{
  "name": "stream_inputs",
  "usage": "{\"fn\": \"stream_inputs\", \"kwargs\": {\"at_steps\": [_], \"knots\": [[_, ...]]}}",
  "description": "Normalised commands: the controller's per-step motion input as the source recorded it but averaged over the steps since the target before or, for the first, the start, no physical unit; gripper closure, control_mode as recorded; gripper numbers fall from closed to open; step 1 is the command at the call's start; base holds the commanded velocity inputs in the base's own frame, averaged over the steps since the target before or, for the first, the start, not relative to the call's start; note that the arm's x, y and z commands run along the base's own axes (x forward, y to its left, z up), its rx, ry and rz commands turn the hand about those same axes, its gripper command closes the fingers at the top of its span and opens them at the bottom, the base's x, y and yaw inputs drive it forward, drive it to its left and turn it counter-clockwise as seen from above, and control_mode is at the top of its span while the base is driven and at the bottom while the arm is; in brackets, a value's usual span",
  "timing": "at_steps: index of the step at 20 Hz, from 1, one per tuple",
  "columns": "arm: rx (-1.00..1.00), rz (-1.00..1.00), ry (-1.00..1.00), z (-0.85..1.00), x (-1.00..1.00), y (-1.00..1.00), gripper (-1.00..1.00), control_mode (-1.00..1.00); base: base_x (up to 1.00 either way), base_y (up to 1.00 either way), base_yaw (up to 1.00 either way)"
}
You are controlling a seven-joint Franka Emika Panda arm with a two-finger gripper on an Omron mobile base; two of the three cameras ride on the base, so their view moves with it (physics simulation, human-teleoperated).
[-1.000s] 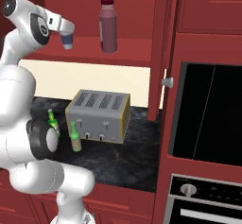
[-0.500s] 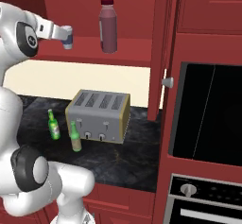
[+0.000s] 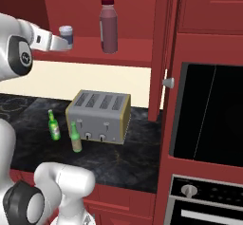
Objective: Sort all alcoholic drinks to one cabinet, and non-alcoholic drinks to the other.
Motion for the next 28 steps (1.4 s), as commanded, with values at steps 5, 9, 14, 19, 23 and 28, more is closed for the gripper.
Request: {"fn": "stream_inputs", "kwargs": {"at_steps": [5, 9, 14, 19, 23, 28], "knots": [[0.02, 0.07, -0.02, -0.23, -0.36, -0.31, -1.0, -1.0, 0.0, 0.0, 0.0], [0.04, 0.09, 0.02, -0.26, -0.34, -0.18, -1.0, -1.0, 0.0, 0.0, 0.0], [0.07, 0.09, 0.05, -0.22, -0.44, -0.06, -1.0, -1.0, 0.0, 0.0, 0.0], [0.06, 0.1, 0.05, -0.2, -0.47, -0.01, -1.0, -1.0, 0.0, 0.0, 0.0], [0.04, 0.1, 0.06, -0.22, -0.44, 0.0, -1.0, -1.0, 0.0, 0.0, 0.0], [0.01, 0.06, 0.14, -0.11, -0.22, 0.0, -1.0, -1.0, 0.0, 0.0, 0.0]]}}
